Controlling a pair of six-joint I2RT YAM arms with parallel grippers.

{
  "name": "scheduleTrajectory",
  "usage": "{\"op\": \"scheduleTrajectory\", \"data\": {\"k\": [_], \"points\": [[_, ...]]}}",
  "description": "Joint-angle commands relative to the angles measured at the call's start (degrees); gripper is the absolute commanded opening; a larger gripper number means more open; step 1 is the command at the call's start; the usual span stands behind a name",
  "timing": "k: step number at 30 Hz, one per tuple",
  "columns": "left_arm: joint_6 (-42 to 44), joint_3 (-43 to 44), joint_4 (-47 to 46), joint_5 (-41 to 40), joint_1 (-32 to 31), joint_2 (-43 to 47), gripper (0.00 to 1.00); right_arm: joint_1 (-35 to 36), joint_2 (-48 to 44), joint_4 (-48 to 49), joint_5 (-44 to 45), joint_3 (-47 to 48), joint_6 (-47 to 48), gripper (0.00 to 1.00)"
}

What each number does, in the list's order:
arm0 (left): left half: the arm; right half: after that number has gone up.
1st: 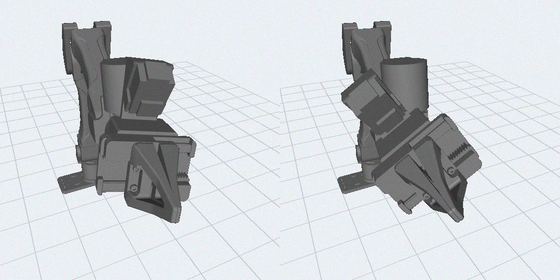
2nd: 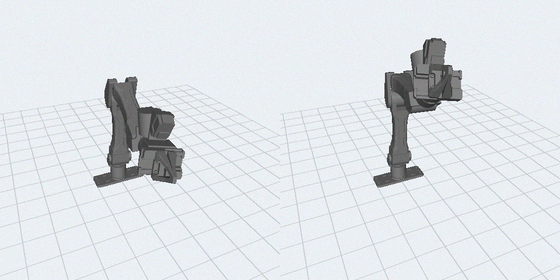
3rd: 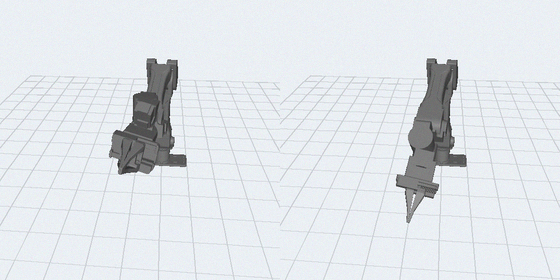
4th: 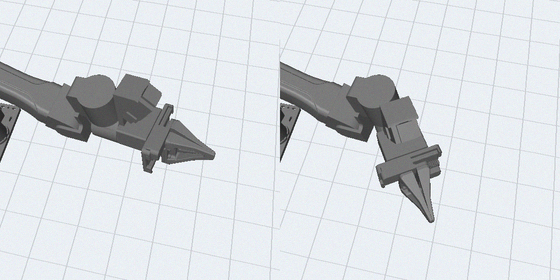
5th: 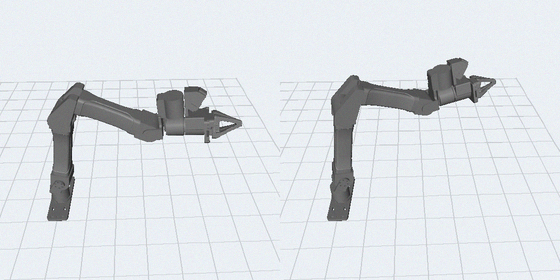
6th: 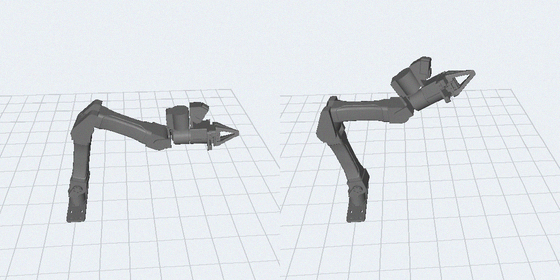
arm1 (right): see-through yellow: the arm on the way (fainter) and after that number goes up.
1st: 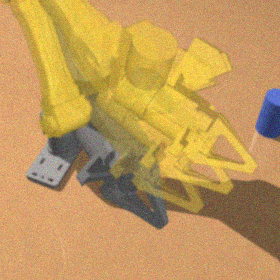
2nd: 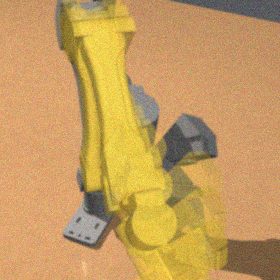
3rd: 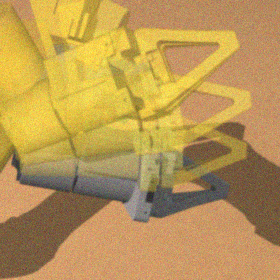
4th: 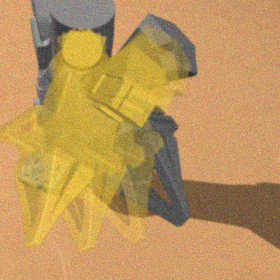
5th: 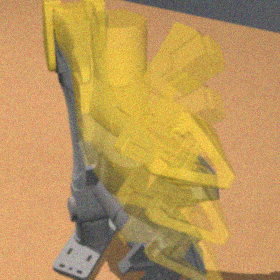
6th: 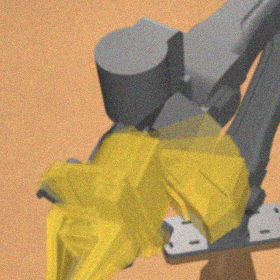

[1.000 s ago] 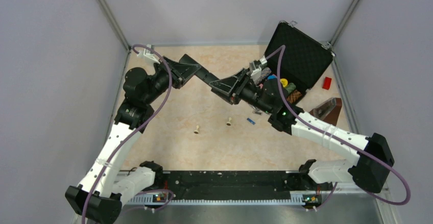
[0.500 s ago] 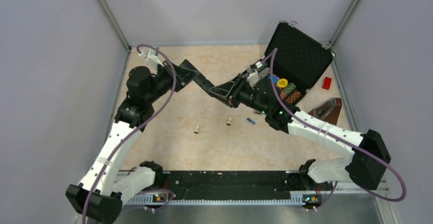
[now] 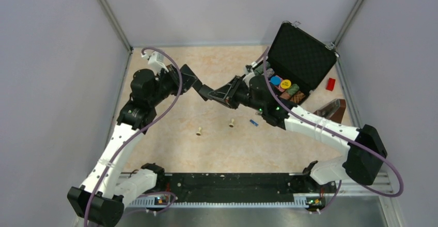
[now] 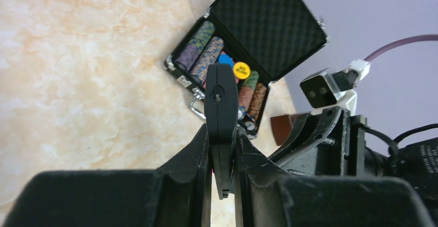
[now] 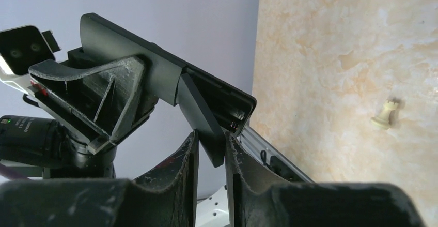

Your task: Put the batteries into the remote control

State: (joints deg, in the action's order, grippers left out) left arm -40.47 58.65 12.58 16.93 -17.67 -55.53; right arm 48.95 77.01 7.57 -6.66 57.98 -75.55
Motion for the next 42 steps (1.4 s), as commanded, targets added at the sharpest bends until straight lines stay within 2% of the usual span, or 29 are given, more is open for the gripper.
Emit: {"op": "scheduleTrajectory", "data": {"k": [1,5,7,10,14,21,26,30,34,38,39,42], "points": [[5.2,-1.3,-2.1,-1.0,-0.2,2.5,0.00,-0.8,2.4,-2.7,1.0,1.5,2.5,0.00],[7.6,-2.3,0.2,-4.4,-0.1,2.7,0.00,-0.9,2.3,0.8,2.0,0.7,3.8,0.00],[8.7,-2.8,2.2,-7.9,-0.1,2.9,0.00,-0.9,2.0,-0.7,4.2,1.2,5.9,0.00],[8.6,-3.7,7.6,-19.4,-0.1,3.1,0.00,-1.0,1.9,-5.1,8.8,2.4,9.8,0.00],[8.4,-6.3,9.9,-25.6,-0.2,3.9,0.00,-1.4,2.3,-9.8,14.4,0.8,12.9,0.00],[8.3,-8.9,7.3,-21.3,-0.2,4.4,0.00,-3.7,7.9,-10.7,17.5,-1.4,16.0,0.00],[8.4,-8.1,6.6,-18.7,-0.2,4.1,0.00,-4.0,17.7,-3.3,7.8,1.7,15.2,0.00],[6.8,-6.1,12.4,-27.9,-0.2,4.5,0.00,-3.9,26.7,0.2,-0.4,5.1,12.6,0.00],[7.9,-6.1,12.8,-26.8,-0.1,5.6,0.00,-3.7,31.0,1.5,-3.4,7.5,12.5,0.00],[6.8,-6.6,12.6,-23.5,-0.2,5.9,0.00,-3.7,32.3,-0.8,-2.0,7.7,12.4,0.01],[6.5,-6.7,12.7,-22.6,-0.1,5.8,0.00,-3.7,32.1,-1.8,-1.3,7.5,12.4,0.03],[6.1,-7.0,11.9,-20.1,-0.2,5.4,0.00,-3.7,30.1,-5.4,2.1,6.0,13.0,0.22]]}}
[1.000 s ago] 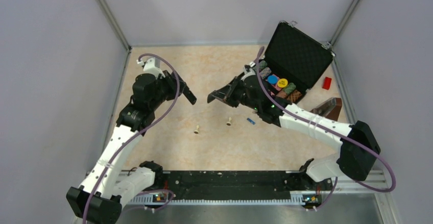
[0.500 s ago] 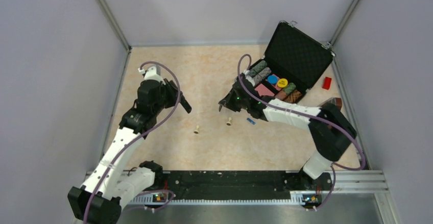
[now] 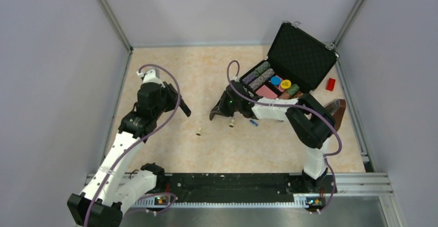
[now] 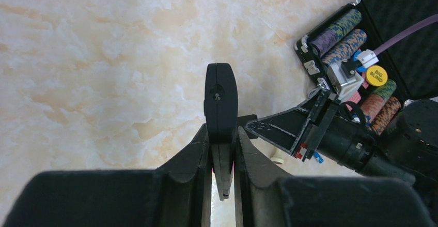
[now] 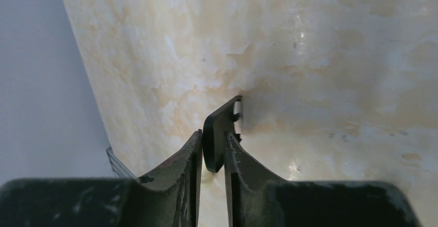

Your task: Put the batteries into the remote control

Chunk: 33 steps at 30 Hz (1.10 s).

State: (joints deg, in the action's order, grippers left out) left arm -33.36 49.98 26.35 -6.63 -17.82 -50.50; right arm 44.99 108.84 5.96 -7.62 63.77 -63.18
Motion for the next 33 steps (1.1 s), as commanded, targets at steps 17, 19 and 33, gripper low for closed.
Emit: {"op": "scheduleTrajectory", "data": {"k": [17,19,33], "points": [[3.3,2.3,-8.2,14.8,0.0,-4.5,0.00,-6.5,-19.2,-33.6,16.8,0.1,30.5,0.50],[5.3,2.8,-8.8,17.7,0.0,-5.0,0.00,-6.6,-18.2,-35.7,16.3,0.7,36.8,0.52],[20.7,6.9,-12.9,54.1,0.0,-5.5,0.00,-6.6,-8.5,-40.4,15.5,3.5,52.0,0.53]]}}
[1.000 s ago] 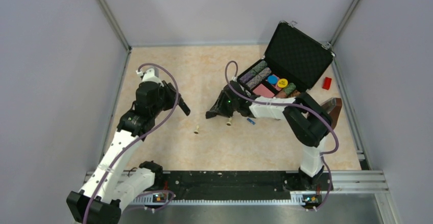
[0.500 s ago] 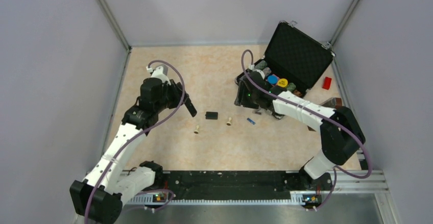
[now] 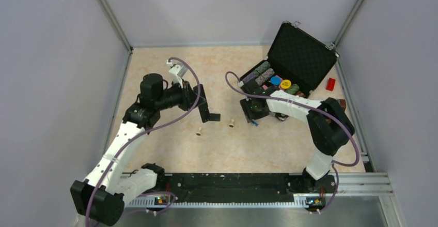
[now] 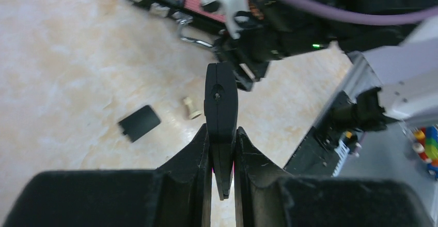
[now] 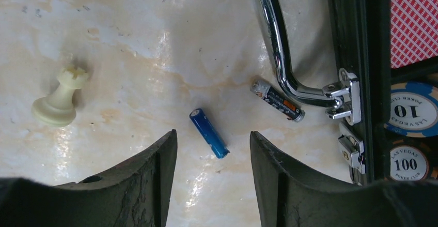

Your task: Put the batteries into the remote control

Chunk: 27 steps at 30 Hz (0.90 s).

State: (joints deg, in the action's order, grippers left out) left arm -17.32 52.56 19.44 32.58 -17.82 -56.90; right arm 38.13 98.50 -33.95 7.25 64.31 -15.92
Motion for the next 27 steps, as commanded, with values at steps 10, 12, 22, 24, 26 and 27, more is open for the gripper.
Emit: {"op": "scheduleTrajectory", "data": {"k": [10,12,22,24,26,27], "points": [[3.2,5.5,-9.7,18.7,0.0,1.8,0.00,-0.3,3.9,-0.4,-1.3,2.7,5.7,0.44],[2.4,5.3,-10.7,18.4,0.0,1.8,0.00,-0.5,3.2,0.0,-2.5,1.7,5.9,0.42],[-3.2,3.8,-16.3,17.1,0.0,1.7,0.00,-0.6,-1.1,3.1,-4.8,-2.6,4.5,0.21],[-4.4,3.6,-17.1,16.7,0.0,1.7,0.00,-0.6,-2.9,3.9,-4.9,-3.3,4.2,0.16],[-5.9,3.2,-17.9,15.5,0.0,1.9,0.00,-0.7,-4.1,4.5,-5.2,-4.0,4.5,0.11],[-6.7,2.8,-18.4,15.0,0.0,1.9,0.00,-0.7,-4.6,4.9,-5.5,-4.3,4.6,0.08]]}}
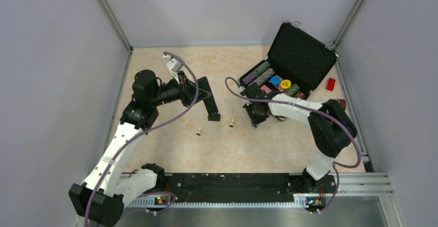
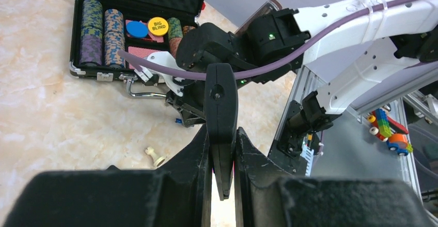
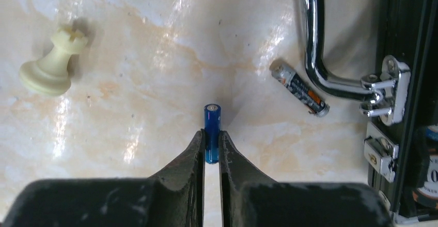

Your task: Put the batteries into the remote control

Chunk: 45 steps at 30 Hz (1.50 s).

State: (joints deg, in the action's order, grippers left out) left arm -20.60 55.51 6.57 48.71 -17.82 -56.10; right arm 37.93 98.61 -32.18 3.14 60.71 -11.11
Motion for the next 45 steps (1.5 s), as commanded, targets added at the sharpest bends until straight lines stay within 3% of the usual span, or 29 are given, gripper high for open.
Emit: {"op": "scheduleTrajectory", "data": {"k": [1,5,12,19,26,34,45], "points": [[-4.2,-0.5,-6.0,-1.7,0.0,1.3,0.00,-0.5,-5.5,3.5,-1.7,-1.1,0.0,0.05],[-7.4,-1.9,-8.2,-4.2,0.0,1.8,0.00,-0.5,-10.4,7.2,-6.3,-3.9,1.4,0.03],[-12.0,-4.2,-10.2,-6.3,0.0,2.6,0.00,-0.5,-28.0,13.9,-23.7,-7.9,6.2,0.02],[-16.9,-6.2,-19.4,0.4,-0.1,1.3,0.00,-0.5,-40.4,16.3,-37.1,-6.6,7.7,0.00],[-21.5,-4.3,-25.7,6.1,-0.1,-2.0,0.00,-0.5,-42.7,16.7,-45.1,-1.3,4.9,0.02],[-25.4,-5.1,-32.7,8.1,-0.5,-3.5,0.00,-0.4,-40.8,18.1,-47.2,2.7,-4.7,0.03],[-26.7,-5.5,-34.7,8.2,-1.2,-3.9,0.00,6.8,-41.2,23.8,-40.0,-0.2,-9.1,0.02]]}}
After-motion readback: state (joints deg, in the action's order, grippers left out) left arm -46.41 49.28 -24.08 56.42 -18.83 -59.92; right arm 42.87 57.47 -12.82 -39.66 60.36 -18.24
